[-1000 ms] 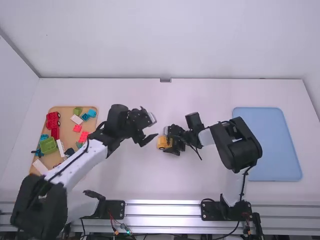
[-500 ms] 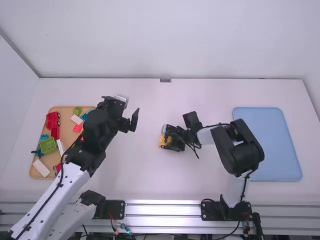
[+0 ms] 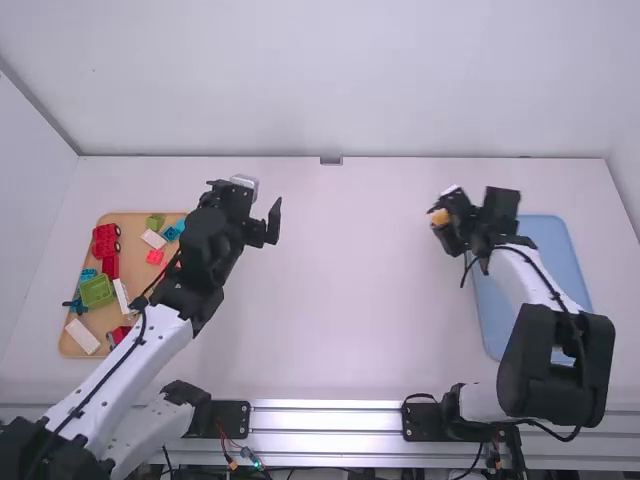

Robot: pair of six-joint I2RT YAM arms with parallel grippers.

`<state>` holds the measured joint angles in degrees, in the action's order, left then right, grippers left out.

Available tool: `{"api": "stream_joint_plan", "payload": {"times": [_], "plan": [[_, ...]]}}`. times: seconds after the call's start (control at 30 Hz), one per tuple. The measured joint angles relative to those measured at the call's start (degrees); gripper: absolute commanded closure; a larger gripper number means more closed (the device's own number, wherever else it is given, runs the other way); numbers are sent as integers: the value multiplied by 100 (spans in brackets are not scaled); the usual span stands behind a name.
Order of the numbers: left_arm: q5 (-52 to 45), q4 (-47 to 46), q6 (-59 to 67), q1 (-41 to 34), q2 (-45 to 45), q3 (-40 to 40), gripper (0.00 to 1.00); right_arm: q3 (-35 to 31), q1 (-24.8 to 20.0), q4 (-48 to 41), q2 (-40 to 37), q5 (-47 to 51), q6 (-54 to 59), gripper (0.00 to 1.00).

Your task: Assemble lego blocks to make yellow taxi

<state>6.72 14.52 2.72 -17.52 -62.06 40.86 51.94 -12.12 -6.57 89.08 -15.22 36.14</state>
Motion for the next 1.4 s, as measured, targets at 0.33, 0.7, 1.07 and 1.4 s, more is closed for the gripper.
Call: {"api": "stream_joint_plan", "payload": {"times": [0.33,0.7,1.07,1.4], "plan": [[0,376,0,0,-468,0,0,-109,-1902,509,940,195,-1475,73],[0,337,-20,0,-470,0,1,-199,-2168,315,1434,693,-2173,2],[107,-85,-17,-2,15,0,1,-199,-1364,-564,-546,811,-2575,2],[107,-1058,-17,0,1921,0,2,-199,-214,-741,-3132,789,-3574,2]]}}
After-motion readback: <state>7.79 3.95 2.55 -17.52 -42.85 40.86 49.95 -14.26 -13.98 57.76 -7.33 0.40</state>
